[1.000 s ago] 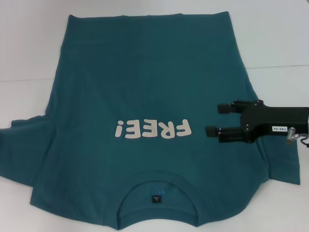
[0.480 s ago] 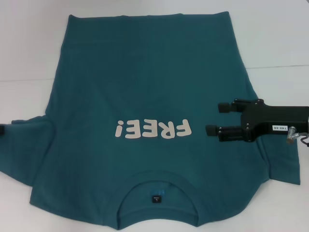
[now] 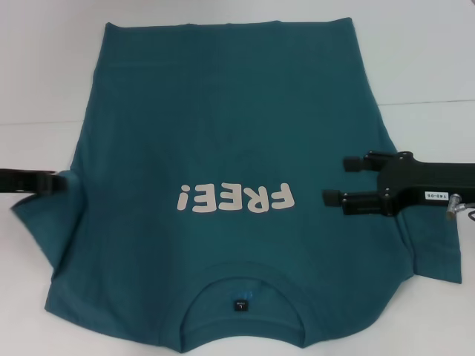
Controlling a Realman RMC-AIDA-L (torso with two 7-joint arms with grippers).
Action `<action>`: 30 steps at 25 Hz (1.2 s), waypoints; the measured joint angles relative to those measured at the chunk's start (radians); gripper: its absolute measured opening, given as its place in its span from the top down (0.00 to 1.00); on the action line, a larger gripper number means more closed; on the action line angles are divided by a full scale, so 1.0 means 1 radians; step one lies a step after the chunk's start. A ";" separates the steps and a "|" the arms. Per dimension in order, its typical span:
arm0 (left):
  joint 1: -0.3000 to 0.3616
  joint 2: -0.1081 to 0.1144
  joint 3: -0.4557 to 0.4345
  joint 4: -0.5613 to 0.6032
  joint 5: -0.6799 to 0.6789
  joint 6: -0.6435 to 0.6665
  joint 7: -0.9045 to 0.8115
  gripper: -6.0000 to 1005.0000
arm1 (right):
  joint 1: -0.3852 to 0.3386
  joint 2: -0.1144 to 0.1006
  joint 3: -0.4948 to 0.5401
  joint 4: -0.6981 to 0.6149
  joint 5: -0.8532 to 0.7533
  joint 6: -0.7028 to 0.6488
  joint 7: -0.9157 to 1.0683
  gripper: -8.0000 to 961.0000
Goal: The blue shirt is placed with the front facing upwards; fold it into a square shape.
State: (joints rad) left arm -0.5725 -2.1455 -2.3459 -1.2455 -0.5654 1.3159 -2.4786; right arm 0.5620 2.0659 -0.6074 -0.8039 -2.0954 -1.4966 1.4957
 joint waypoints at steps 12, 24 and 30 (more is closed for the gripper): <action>-0.043 -0.021 0.240 0.091 -0.020 -0.084 -0.124 0.97 | -0.022 -0.007 0.002 0.000 0.000 0.010 -0.002 0.05; -0.034 -0.023 0.284 0.113 -0.021 -0.144 -0.128 0.78 | -0.012 -0.005 0.004 0.000 -0.004 0.020 -0.001 0.05; 0.027 -0.018 0.266 0.092 -0.004 -0.258 -0.192 0.52 | -0.015 -0.005 0.005 0.003 -0.005 0.031 0.000 0.05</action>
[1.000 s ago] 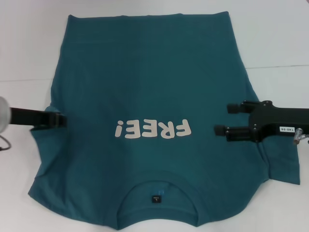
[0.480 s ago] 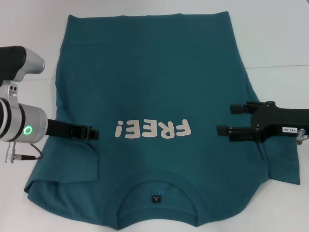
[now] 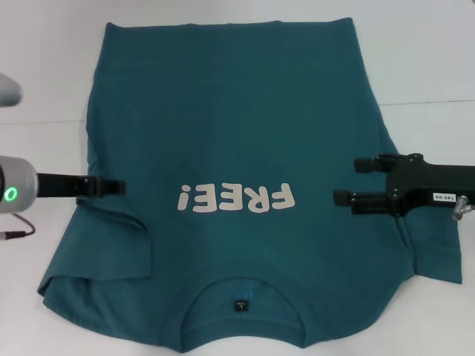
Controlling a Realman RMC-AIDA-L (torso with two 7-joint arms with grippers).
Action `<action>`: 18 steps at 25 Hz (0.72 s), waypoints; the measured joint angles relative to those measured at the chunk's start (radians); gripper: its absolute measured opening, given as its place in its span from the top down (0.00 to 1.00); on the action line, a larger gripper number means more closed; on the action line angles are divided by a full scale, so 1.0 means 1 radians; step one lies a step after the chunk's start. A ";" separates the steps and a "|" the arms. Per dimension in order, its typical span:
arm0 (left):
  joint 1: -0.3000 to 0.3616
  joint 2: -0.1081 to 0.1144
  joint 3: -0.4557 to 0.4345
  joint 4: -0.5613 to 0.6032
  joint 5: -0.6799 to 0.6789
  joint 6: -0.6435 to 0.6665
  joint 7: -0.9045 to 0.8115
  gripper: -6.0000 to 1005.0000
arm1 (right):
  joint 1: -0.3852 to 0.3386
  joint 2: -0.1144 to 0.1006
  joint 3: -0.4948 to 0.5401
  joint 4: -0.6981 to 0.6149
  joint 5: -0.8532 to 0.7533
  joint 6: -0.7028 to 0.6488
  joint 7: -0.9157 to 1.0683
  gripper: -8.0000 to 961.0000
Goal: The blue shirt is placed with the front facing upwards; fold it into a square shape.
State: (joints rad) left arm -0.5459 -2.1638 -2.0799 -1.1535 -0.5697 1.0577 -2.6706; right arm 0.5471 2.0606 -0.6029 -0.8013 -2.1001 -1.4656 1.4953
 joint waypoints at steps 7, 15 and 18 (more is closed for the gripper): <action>-0.003 0.001 -0.033 0.085 0.004 -0.121 -0.021 0.22 | 0.004 -0.001 0.000 -0.001 0.000 0.007 0.000 0.05; -0.048 0.010 -0.059 0.218 0.006 -0.194 -0.012 0.11 | 0.008 -0.002 -0.008 -0.002 -0.001 0.022 0.000 0.05; -0.057 0.010 -0.058 0.240 0.007 -0.219 -0.011 0.11 | 0.012 -0.002 -0.009 -0.003 -0.001 0.022 0.000 0.05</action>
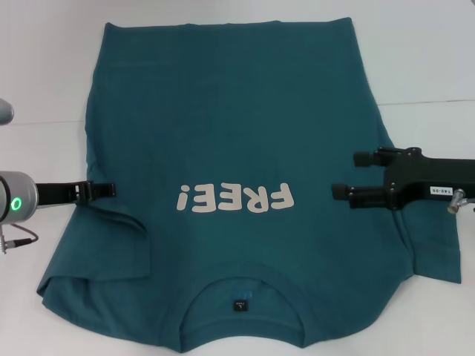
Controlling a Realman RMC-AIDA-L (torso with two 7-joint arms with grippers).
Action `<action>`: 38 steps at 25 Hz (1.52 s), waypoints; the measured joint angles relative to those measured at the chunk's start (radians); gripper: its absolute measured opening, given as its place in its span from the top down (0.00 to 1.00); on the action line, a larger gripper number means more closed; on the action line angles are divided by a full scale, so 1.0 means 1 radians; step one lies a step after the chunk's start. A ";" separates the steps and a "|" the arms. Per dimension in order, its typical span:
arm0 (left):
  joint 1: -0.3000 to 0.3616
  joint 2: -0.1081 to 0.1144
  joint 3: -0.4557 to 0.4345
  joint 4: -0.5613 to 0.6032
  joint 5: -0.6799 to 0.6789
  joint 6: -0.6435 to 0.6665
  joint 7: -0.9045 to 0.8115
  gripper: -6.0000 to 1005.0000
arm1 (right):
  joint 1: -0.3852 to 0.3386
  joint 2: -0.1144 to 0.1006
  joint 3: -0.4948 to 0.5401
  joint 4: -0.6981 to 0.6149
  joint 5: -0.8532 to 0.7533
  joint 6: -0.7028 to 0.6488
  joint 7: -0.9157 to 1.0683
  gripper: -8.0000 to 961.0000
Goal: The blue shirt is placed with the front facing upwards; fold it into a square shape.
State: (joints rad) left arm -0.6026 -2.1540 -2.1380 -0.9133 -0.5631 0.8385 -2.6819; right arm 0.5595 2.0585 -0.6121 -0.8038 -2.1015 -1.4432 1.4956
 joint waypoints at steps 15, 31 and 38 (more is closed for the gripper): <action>-0.042 -0.006 0.009 0.067 -0.013 -0.065 0.030 0.11 | 0.007 -0.002 -0.008 0.000 -0.002 0.000 0.013 0.05; -0.111 -0.009 0.010 0.094 -0.225 -0.086 0.234 0.12 | 0.001 -0.003 -0.002 0.000 -0.001 -0.003 0.057 0.05; -0.031 0.009 -0.038 -0.078 -0.380 0.237 0.409 0.12 | -0.010 -0.054 0.059 -0.080 0.006 -0.050 0.402 0.05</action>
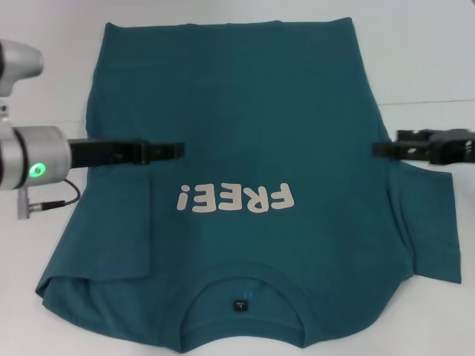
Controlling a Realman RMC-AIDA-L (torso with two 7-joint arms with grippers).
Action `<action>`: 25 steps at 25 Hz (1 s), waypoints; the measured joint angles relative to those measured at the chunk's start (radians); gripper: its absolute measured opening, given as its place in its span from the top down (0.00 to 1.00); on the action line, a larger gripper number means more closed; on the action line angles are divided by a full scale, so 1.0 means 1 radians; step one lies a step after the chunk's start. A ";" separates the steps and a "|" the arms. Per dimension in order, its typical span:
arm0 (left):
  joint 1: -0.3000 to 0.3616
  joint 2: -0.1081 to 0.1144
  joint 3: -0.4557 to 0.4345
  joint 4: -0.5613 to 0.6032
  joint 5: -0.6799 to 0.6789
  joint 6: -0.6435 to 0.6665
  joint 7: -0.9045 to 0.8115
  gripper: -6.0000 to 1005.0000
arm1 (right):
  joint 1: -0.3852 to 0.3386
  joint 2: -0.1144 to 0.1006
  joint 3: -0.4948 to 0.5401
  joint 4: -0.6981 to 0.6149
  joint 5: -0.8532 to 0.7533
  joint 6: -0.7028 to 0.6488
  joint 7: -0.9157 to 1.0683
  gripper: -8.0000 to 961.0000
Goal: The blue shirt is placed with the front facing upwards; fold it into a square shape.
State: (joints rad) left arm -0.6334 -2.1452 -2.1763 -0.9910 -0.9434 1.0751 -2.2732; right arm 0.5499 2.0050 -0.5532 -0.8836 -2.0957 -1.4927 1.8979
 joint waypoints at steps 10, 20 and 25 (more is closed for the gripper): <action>0.139 -0.013 -0.091 -0.009 -0.343 0.290 0.690 0.12 | -0.027 -0.158 0.096 -0.058 -0.072 -0.177 0.599 0.05; 0.147 -0.012 -0.100 0.072 -0.328 0.268 0.781 0.12 | -0.019 -0.177 0.160 -0.114 -0.355 -0.221 0.802 0.05; 0.137 -0.008 -0.095 0.098 -0.314 0.246 0.795 0.12 | -0.004 -0.160 0.132 -0.051 -0.387 -0.148 0.822 0.05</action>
State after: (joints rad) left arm -0.4965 -2.1536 -2.2713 -0.8932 -1.2573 1.3211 -1.4781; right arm 0.5462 1.8446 -0.4215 -0.9347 -2.4832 -1.6403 2.7196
